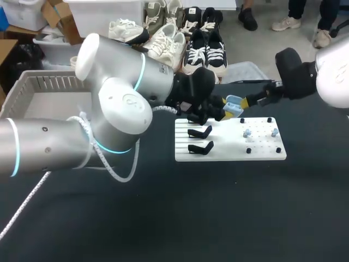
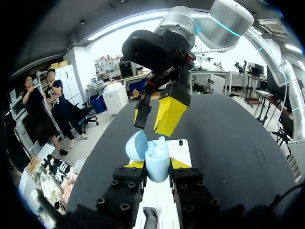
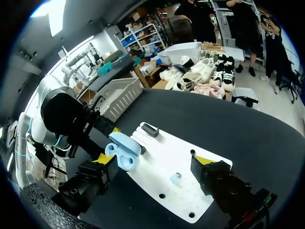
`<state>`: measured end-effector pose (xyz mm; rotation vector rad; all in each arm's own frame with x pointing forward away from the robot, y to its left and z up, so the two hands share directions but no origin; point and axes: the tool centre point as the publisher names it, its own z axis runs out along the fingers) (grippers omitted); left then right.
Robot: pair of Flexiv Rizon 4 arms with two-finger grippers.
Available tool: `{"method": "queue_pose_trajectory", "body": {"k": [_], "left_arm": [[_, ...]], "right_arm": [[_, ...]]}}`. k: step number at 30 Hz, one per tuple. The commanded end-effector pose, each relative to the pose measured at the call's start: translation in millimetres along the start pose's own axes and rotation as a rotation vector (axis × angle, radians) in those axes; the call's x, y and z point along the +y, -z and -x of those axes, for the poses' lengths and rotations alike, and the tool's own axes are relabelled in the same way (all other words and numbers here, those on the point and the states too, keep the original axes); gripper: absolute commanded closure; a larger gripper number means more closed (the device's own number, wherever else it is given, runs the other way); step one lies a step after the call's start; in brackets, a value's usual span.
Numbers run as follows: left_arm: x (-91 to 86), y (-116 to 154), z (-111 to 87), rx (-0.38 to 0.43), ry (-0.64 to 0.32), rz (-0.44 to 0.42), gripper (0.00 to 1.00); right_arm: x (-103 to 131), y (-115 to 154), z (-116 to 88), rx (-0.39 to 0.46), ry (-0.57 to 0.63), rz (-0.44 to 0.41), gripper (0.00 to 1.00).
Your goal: Pick up each earbud case from the left stands, insert the matching earbuds, close the lid, and place the case in the box.
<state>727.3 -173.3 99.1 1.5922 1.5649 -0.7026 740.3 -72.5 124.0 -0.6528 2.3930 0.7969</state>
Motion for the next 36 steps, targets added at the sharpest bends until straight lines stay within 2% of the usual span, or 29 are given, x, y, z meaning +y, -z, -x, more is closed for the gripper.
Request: {"method": "queue_pose_trajectory", "body": {"k": [1, 6, 15, 20, 24, 36], "left_arm": [[-0.7, 7.8, -0.6, -0.017, 0.002, 0.0, 1.0], [1.2, 17.0, 6.2, -0.104, 0.004, 0.0, 1.0], [-0.9, 26.2, 26.2, -0.272, -0.012, 0.005, 1.0], [-1.7, 28.2, 33.0, -0.352, 0.025, -0.012, 1.0], [-5.3, 28.9, 35.0, -0.373, 0.029, -0.014, 1.0], [-23.8, 33.8, 25.4, -0.356, 0.056, 0.018, 1.0]], "right_arm": [[2.3, 15.3, -6.0, -0.016, 0.003, -0.013, 0.0], [1.0, 28.0, -13.2, -0.016, -0.005, -0.044, 0.0], [-1.3, 45.1, -30.9, 0.033, -0.037, -0.104, 0.0], [-2.2, 51.2, -38.6, 0.049, -0.059, -0.121, 0.0], [-2.9, 54.0, -41.7, 0.054, -0.069, -0.128, 0.0], [-8.7, 53.7, -50.9, 0.053, -0.087, -0.128, 0.0]]}}
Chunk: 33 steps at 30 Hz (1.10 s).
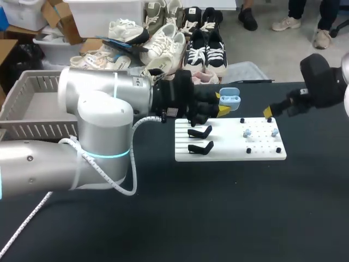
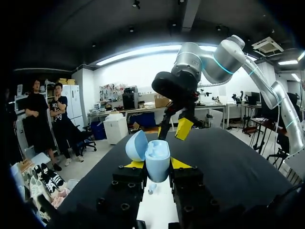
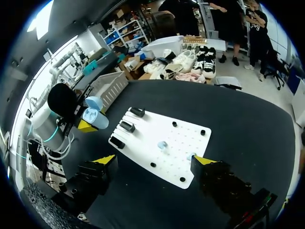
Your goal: Pick up each earbud case from the left stands, insert the matching earbuds, close the lid, and place the case in the box.
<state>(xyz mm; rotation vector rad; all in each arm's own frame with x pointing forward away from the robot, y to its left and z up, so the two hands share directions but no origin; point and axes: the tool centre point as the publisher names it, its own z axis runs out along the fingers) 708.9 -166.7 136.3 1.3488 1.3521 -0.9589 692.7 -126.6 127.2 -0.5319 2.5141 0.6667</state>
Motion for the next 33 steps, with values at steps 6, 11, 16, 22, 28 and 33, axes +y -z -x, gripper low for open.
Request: {"method": "queue_pose_trajectory", "body": {"k": [6, 11, 16, 22, 28, 33], "left_arm": [[-18.2, 8.4, -7.5, -0.009, -0.002, 0.017, 1.0], [-22.4, 9.2, -17.1, 0.005, -0.011, 0.009, 1.0], [-22.0, 8.7, -24.9, 0.017, -0.004, 0.009, 1.0], [-21.9, 8.8, -25.1, 0.018, -0.006, 0.009, 1.0], [-22.0, 8.7, -24.9, 0.028, -0.012, 0.014, 1.0], [-22.0, 8.7, -24.9, 0.028, -0.012, 0.014, 1.0]], "right_arm": [[-2.4, -0.3, -3.9, 0.005, -0.001, -0.002, 0.0], [-3.9, 0.3, -4.2, 0.022, -0.004, -0.007, 0.0], [-4.2, 0.6, -2.1, 0.03, 0.0, -0.009, 0.0], [-4.3, 0.8, -1.6, 0.034, 0.003, -0.01, 0.0], [-5.9, 1.5, -4.2, 0.046, 0.0, -0.017, 0.0], [-9.3, 1.5, -6.5, 0.076, 0.009, -0.032, 0.0]]}}
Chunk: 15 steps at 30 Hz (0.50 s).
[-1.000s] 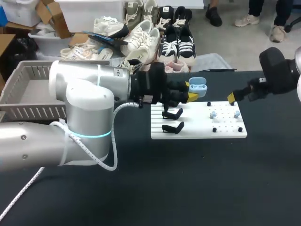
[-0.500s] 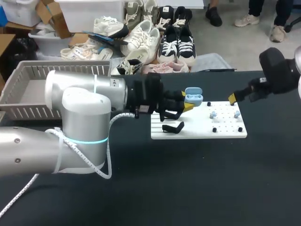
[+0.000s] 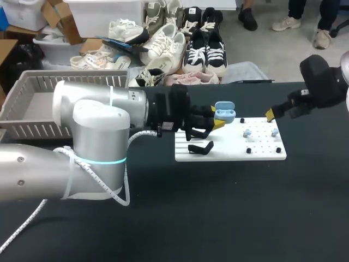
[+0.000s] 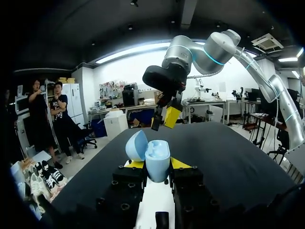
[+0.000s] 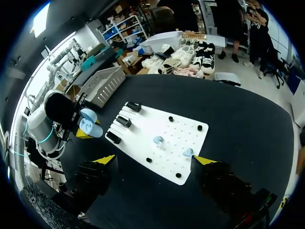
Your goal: Pick up each earbud case from the left stands, insert the matching earbuds, close the lid, and place the case in the box.
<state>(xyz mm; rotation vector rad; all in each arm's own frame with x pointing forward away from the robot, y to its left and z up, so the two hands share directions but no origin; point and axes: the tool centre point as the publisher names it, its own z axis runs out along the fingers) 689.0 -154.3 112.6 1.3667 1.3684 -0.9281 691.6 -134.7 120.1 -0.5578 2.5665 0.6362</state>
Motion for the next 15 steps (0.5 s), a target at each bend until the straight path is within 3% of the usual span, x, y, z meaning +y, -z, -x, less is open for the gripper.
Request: {"method": "queue_pose_trajectory", "body": {"k": [1, 10, 15], "left_arm": [[-1.0, 0.1, -0.5, -0.002, -0.001, 0.005, 1.0], [-1.0, 0.1, -0.5, -0.002, -0.001, 0.005, 1.0], [-1.0, 0.1, -0.5, -0.002, -0.001, 0.005, 1.0]], "right_arm": [[-1.6, 1.7, -0.3, 0.034, 0.012, -0.021, 0.0], [-9.0, -2.2, -1.3, 0.121, 0.124, -0.13, 0.0], [-13.4, -8.1, -2.6, 0.22, 0.186, -0.223, 0.0]]}}
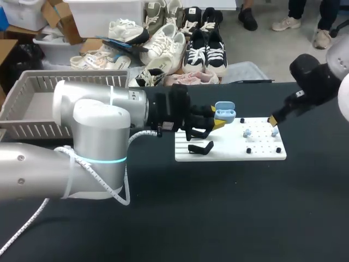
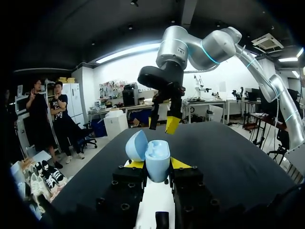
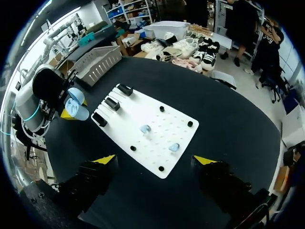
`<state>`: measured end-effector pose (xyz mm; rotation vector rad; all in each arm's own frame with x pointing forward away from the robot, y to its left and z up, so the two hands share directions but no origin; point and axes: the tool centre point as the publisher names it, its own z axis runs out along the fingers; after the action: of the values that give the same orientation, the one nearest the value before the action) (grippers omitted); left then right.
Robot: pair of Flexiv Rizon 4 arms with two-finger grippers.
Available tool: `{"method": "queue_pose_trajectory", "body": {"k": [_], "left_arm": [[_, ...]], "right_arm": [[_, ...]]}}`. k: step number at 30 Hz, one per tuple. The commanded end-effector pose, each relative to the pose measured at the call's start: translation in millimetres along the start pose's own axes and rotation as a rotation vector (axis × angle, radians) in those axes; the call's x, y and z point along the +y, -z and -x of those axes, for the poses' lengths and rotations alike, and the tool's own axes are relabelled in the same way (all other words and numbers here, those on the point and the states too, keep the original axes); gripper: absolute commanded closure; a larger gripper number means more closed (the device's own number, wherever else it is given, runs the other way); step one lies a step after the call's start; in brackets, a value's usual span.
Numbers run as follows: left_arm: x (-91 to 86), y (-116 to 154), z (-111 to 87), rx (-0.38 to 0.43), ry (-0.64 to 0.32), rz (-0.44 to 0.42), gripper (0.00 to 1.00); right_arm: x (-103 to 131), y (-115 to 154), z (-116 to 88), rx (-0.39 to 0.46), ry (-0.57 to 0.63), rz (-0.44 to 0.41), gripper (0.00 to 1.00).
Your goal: Pick up each earbud case from the left stands, insert the matching earbuds, close the lid, and place the case in the box.
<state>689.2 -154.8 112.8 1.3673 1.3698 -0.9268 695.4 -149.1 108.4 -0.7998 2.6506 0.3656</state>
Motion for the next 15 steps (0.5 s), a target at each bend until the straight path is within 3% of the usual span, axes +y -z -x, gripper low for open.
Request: {"method": "queue_pose_trajectory", "body": {"k": [1, 15], "left_arm": [[-1.2, 0.5, -0.8, -0.003, -0.001, 0.004, 1.0], [-1.2, 0.5, -0.8, -0.003, -0.001, 0.004, 1.0]], "right_arm": [[3.1, -5.7, 4.8, 0.078, 0.024, -0.091, 0.0], [-12.8, -39.9, -10.3, 0.16, 0.088, -0.125, 0.0]]}}
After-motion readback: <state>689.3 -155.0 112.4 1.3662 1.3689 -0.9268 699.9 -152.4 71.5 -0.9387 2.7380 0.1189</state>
